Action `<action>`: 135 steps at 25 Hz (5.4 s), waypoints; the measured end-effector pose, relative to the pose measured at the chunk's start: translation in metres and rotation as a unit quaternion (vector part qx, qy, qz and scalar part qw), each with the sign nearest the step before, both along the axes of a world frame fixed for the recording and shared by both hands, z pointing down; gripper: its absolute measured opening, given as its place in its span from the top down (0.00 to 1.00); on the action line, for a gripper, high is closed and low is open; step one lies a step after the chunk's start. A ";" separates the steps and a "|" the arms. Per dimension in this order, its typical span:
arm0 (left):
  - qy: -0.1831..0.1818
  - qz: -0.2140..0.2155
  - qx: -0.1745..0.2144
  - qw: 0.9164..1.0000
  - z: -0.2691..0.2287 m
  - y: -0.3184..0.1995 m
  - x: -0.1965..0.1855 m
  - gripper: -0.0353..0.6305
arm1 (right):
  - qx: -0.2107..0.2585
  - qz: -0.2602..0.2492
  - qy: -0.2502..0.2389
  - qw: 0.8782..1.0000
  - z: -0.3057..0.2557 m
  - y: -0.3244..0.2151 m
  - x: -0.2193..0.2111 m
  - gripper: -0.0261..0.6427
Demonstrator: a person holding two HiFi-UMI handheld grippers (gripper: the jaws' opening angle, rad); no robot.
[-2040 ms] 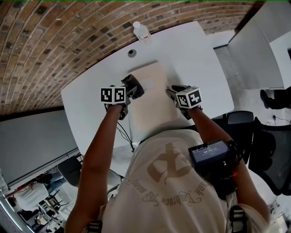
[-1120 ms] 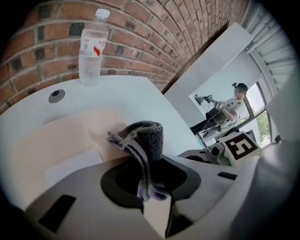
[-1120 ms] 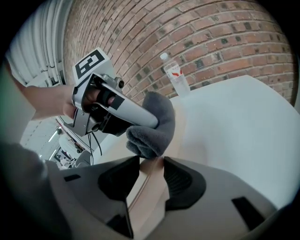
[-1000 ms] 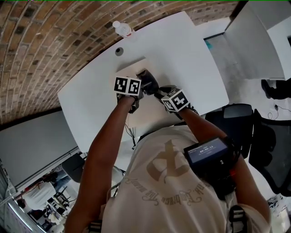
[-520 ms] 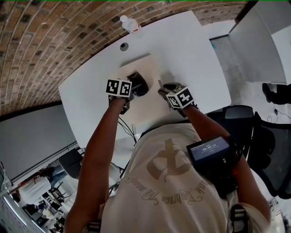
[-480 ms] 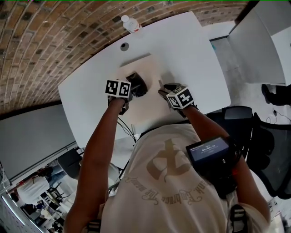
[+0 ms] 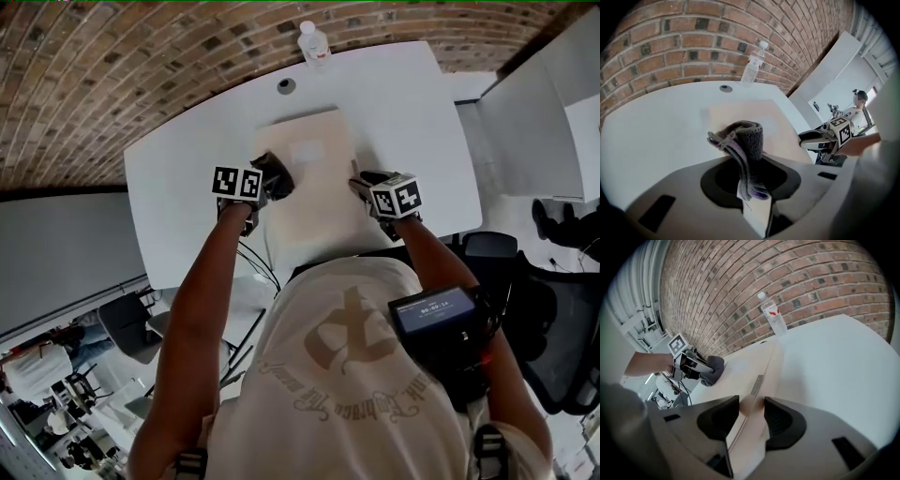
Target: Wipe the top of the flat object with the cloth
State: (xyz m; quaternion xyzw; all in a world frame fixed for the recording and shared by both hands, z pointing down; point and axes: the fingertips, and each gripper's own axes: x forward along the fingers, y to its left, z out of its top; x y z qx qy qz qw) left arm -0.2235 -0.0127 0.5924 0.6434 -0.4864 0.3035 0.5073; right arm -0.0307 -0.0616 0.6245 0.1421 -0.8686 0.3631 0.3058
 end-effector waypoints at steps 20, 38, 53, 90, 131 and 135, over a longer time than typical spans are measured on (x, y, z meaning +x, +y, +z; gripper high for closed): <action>0.080 -0.060 0.068 0.993 -0.046 0.027 0.034 0.79 | 0.010 -0.025 -0.003 1.000 -0.009 -0.007 -0.002 0.69; 0.136 0.026 0.047 0.989 -0.020 -0.038 0.192 0.79 | -0.070 -0.019 -0.073 0.995 -0.008 -0.086 -0.038 0.65; 0.119 0.003 -0.005 0.993 0.007 -0.040 0.195 0.79 | -0.085 -0.066 -0.024 0.994 0.005 -0.079 -0.047 0.64; 0.056 -0.210 -0.019 0.976 -0.001 0.085 0.005 0.78 | -0.070 -0.071 -0.016 0.995 0.005 -0.079 -0.047 0.64; 0.071 0.051 -0.051 0.995 -0.001 0.053 0.209 0.79 | -0.071 -0.093 -0.032 0.993 0.003 -0.075 -0.046 0.64; 0.050 0.019 -0.060 0.997 -0.002 0.069 0.185 0.79 | -0.068 -0.098 -0.034 0.992 0.003 -0.075 -0.046 0.64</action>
